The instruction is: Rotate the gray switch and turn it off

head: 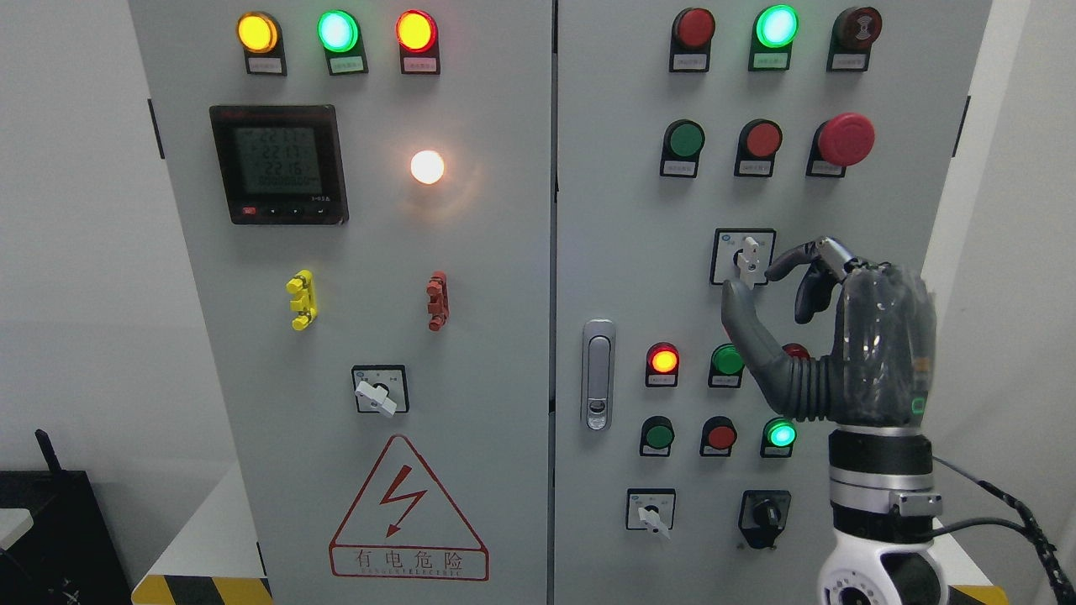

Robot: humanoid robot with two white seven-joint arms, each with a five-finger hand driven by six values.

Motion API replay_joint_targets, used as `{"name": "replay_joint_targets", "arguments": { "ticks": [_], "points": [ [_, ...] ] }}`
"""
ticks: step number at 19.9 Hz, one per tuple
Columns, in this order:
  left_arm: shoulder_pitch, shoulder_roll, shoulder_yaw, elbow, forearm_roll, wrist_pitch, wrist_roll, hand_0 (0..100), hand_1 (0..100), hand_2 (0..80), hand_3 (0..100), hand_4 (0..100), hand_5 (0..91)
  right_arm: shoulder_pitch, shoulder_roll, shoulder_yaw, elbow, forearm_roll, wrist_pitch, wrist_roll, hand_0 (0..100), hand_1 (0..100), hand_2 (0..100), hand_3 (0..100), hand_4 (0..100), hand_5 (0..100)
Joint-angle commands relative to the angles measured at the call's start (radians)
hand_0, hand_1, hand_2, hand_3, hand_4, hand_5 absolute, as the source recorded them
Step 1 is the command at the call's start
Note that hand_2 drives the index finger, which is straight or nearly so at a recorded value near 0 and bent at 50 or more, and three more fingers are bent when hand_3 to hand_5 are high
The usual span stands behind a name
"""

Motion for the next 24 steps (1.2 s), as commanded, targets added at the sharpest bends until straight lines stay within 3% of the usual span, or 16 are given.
{"name": "replay_joint_targets", "arguments": {
  "ticks": [1,2,3,4,5,6,7,8,9,10,13,24],
  "points": [
    [0.000,0.000,-0.002,0.015,0.000,0.001,0.003,12,39,0.0,0,0,0.0,0.090,-0.017,0.005,-0.078,-0.005,-0.077,-0.002,27,34,40,57,47,43],
    [0.000,0.000,-0.002,0.015,0.000,0.001,0.005,12,39,0.0,0,0,0.0,0.093,-0.023,-0.006,-0.078,-0.005,-0.085,-0.002,28,34,39,53,40,35],
    [0.000,0.000,-0.002,0.014,0.000,0.001,0.003,12,39,0.0,0,0,0.0,0.104,-0.032,-0.021,-0.079,-0.005,-0.089,0.000,28,33,35,38,25,17],
    [0.000,0.000,-0.002,0.014,0.000,0.001,0.005,12,39,0.0,0,0,0.0,0.108,-0.049,-0.037,-0.083,-0.005,-0.089,0.003,29,33,32,31,16,8],
    [0.000,0.000,-0.002,0.014,0.000,0.001,0.005,12,39,0.0,0,0,0.0,0.116,-0.068,-0.052,-0.083,-0.005,-0.089,0.007,29,32,30,27,12,4],
    [0.000,0.000,-0.002,0.015,0.000,0.001,0.003,12,39,0.0,0,0,0.0,0.122,-0.080,-0.061,-0.083,-0.007,-0.092,0.010,29,32,25,19,2,0],
    [0.000,0.000,-0.002,0.014,0.000,0.001,0.005,12,39,0.0,0,0,0.0,0.122,-0.095,-0.063,-0.083,-0.008,-0.094,0.010,31,29,23,16,0,0],
    [0.000,0.000,-0.002,0.014,0.000,0.001,0.005,12,39,0.0,0,0,0.0,0.122,-0.106,-0.063,-0.083,-0.017,-0.100,0.009,32,27,22,15,0,0],
    [0.000,0.000,-0.002,0.014,0.000,0.001,0.005,12,39,0.0,0,0,0.0,0.122,-0.120,-0.063,-0.084,-0.033,-0.103,0.009,36,16,19,13,0,0],
    [0.000,0.000,-0.002,0.014,0.000,0.001,0.005,12,39,0.0,0,0,0.0,0.122,-0.135,-0.063,-0.084,-0.048,-0.103,0.009,35,13,18,11,0,0],
    [0.000,0.000,-0.002,0.014,0.000,0.001,0.005,12,39,0.0,0,0,0.0,0.122,-0.151,-0.061,-0.087,-0.057,-0.102,0.010,30,13,10,6,0,0],
    [0.000,0.000,-0.002,0.015,0.000,0.001,0.005,12,39,0.0,0,0,0.0,0.154,-0.181,-0.063,-0.104,-0.059,-0.105,0.010,26,15,9,6,0,0]
  ]
}}
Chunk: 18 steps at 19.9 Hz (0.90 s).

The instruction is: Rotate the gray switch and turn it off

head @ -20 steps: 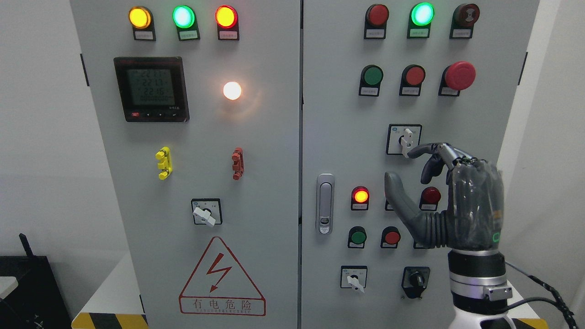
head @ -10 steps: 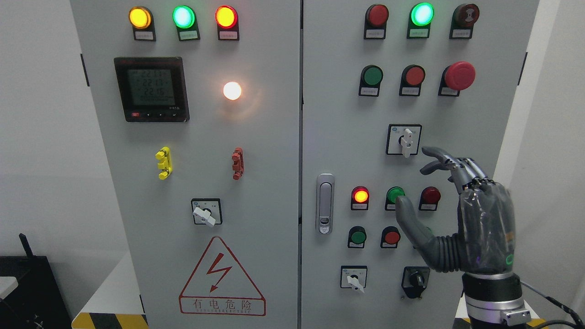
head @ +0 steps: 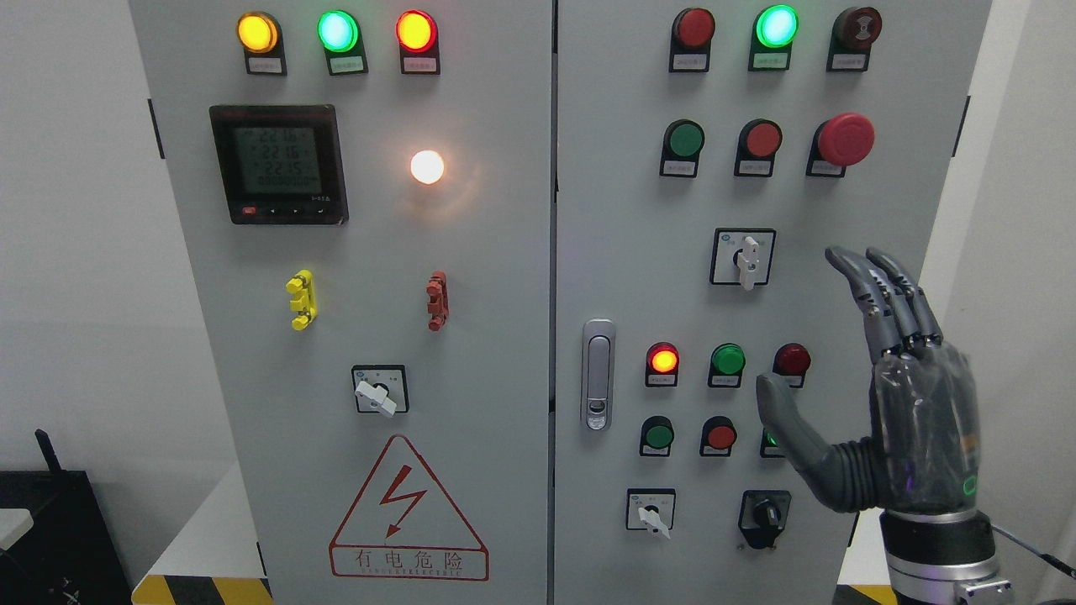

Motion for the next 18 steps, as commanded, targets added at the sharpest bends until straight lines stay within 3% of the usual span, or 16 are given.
{"name": "replay_joint_targets", "arguments": {
  "ticks": [1,18],
  "points": [
    [0.000,0.000,-0.002,0.014,0.000,0.001,0.000,12,39,0.0,0,0,0.0,0.019,-0.051,-0.011,-0.022,-0.004,-0.001,0.000,26,15,9,6,0,0],
    [0.000,0.000,-0.002,0.015,0.000,0.001,0.000,12,39,0.0,0,0,0.0,0.018,-0.040,-0.011,-0.024,-0.004,0.001,-0.002,22,20,12,12,0,0]
  ]
}}
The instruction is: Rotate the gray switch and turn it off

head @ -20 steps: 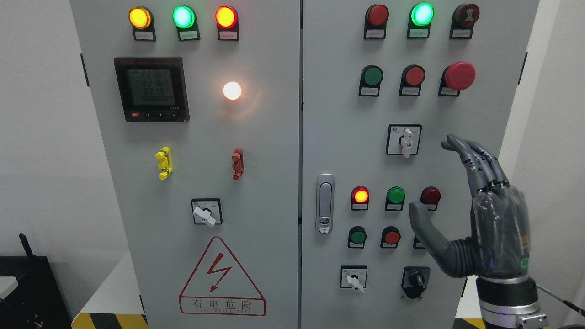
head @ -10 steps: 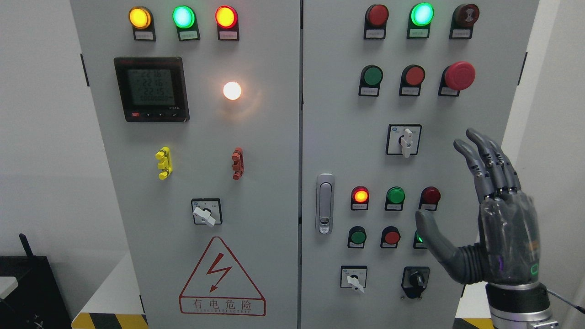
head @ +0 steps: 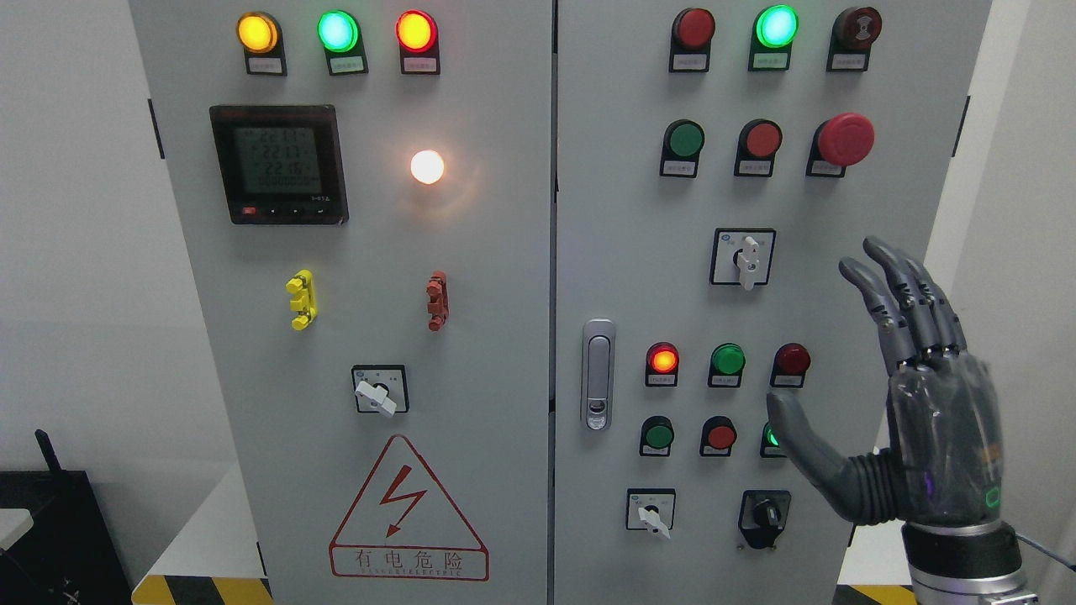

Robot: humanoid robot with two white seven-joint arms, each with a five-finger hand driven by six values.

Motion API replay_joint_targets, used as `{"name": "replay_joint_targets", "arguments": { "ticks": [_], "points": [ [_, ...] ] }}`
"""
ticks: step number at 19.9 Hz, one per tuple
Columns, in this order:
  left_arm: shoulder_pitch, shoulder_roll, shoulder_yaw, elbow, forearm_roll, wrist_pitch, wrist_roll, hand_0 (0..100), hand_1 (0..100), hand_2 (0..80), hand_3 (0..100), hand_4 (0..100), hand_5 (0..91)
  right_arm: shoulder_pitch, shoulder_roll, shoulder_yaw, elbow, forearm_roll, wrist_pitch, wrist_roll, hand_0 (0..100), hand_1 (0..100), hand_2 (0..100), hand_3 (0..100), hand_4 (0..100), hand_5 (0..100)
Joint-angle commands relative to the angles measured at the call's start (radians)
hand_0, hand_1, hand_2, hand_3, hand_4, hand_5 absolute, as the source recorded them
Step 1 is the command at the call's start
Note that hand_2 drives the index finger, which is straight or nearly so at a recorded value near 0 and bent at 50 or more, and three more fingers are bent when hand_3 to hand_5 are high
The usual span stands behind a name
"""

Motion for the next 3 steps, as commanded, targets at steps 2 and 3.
{"name": "replay_joint_targets", "arguments": {
  "ticks": [2,3],
  "points": [
    [0.000,0.000,-0.002,0.014,0.000,0.001,-0.002,12,39,0.0,0,0,0.0,0.001,0.003,-0.003,-0.005,0.000,0.001,-0.005,23,20,12,12,0,0],
    [0.000,0.000,-0.002,0.015,0.000,0.001,-0.001,12,39,0.0,0,0,0.0,0.001,0.003,-0.001,-0.005,0.000,0.001,-0.005,23,19,13,12,0,0]
  ]
}}
